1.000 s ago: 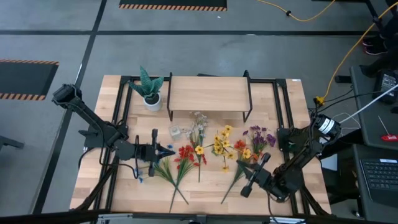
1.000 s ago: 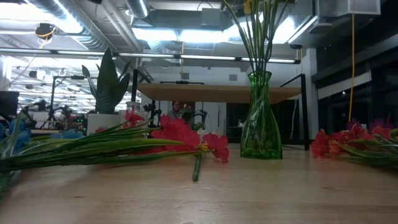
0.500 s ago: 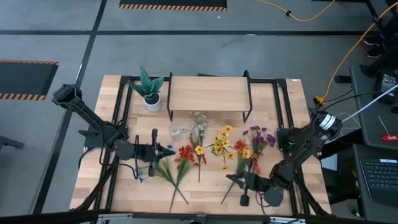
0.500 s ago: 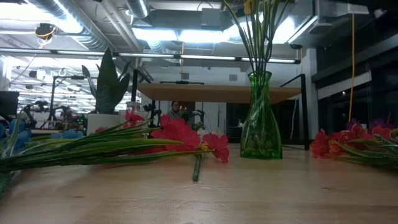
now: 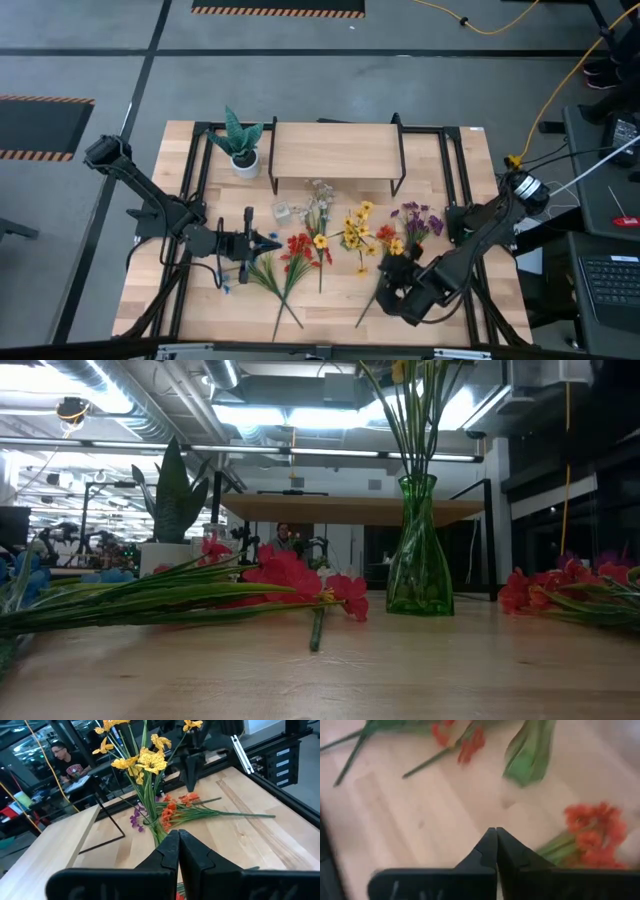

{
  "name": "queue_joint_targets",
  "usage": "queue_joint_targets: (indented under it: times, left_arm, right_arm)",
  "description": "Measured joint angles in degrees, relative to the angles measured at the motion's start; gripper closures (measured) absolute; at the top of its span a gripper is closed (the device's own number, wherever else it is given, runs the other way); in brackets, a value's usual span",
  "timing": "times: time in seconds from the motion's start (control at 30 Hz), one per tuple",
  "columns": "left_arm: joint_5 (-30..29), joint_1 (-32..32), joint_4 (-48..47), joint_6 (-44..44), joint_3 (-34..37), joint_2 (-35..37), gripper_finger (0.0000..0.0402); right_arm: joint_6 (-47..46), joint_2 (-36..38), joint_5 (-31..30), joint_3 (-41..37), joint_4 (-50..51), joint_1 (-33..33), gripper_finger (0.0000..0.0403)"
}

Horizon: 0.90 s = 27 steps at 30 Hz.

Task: Pick and place flowers into a vace then onto a shelf
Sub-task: Put the orange flowers into the green vase

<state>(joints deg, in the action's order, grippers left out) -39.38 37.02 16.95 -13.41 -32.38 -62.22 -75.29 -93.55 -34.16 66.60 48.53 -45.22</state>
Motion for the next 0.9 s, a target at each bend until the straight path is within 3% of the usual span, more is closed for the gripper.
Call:
queue_joint_targets:
  times: [0.2,0.5,0.73,0.9]
  left_arm:
    - [-0.01,0.0,0.0,-3.42,0.0,0.0,0.0398]
    - [-0.02,-0.01,-0.04,-4.9,0.0,0.0,0.0398]
    - [-0.02,-0.01,-0.48,-4.85,0.0,-0.02,0.0398]
    - [-0.02,0.02,-0.44,-3.87,0.0,-0.02,0.0398]
  right_arm:
    - [-4.54,-0.57,8.37,5.39,3.93,-0.18,0.0403]
    - [-21.23,-0.66,18.62,8.02,11.76,-0.15,0.0403]
    - [-29.72,-6.26,27.05,9.7,12.05,-0.26,0.0403]
    - [-29.25,-12.02,25.98,14.85,13.82,-0.8,0.0403]
